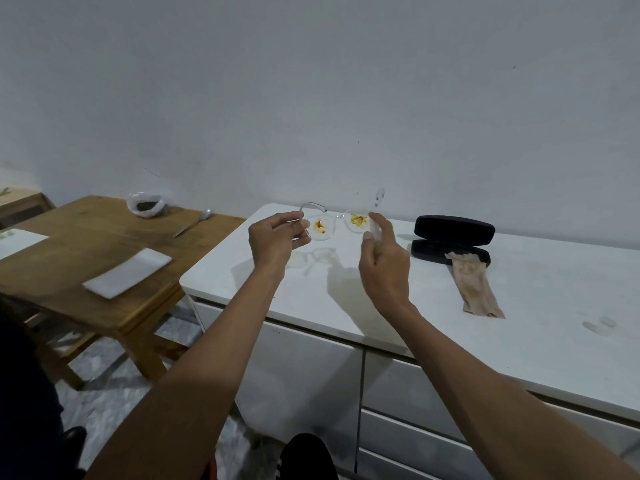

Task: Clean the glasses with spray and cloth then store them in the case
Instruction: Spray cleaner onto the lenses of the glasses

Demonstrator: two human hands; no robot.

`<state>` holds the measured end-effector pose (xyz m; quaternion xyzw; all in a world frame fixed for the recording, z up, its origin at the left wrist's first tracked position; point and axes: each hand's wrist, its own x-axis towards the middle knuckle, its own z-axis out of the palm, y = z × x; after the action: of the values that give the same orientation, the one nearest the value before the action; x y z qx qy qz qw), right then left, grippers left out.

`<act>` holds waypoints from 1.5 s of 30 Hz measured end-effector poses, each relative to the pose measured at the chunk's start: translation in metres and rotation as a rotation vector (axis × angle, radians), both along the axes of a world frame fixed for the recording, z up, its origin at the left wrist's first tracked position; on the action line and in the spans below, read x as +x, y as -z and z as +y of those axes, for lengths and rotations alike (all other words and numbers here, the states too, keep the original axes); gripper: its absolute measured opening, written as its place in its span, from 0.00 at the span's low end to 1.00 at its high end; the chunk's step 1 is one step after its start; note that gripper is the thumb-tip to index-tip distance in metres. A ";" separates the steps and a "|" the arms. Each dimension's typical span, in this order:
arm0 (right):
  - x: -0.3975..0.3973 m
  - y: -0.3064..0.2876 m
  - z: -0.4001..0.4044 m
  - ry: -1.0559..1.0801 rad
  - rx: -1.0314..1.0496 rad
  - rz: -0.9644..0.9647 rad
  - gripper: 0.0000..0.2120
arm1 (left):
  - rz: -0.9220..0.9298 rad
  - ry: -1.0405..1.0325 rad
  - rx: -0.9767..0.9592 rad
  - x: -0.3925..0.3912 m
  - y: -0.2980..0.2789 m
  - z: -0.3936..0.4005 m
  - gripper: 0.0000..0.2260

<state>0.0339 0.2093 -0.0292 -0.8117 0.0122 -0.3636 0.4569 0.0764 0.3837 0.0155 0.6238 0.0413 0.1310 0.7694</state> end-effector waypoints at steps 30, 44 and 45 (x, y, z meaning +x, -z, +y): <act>0.012 -0.040 -0.029 -0.546 1.195 0.184 0.24 | -0.094 0.165 -0.037 0.009 -0.039 -0.004 0.09; 0.010 -0.044 -0.027 -0.499 1.218 0.200 0.20 | -0.103 0.175 -0.030 0.007 -0.039 -0.008 0.08; 0.010 -0.044 -0.026 -0.508 1.207 0.194 0.21 | -0.104 0.174 -0.030 0.008 -0.038 -0.008 0.08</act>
<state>0.0442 0.1829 0.0145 -0.4198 0.0633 -0.0992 0.8999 0.0842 0.3762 0.0538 0.6057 -0.0509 0.0952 0.7883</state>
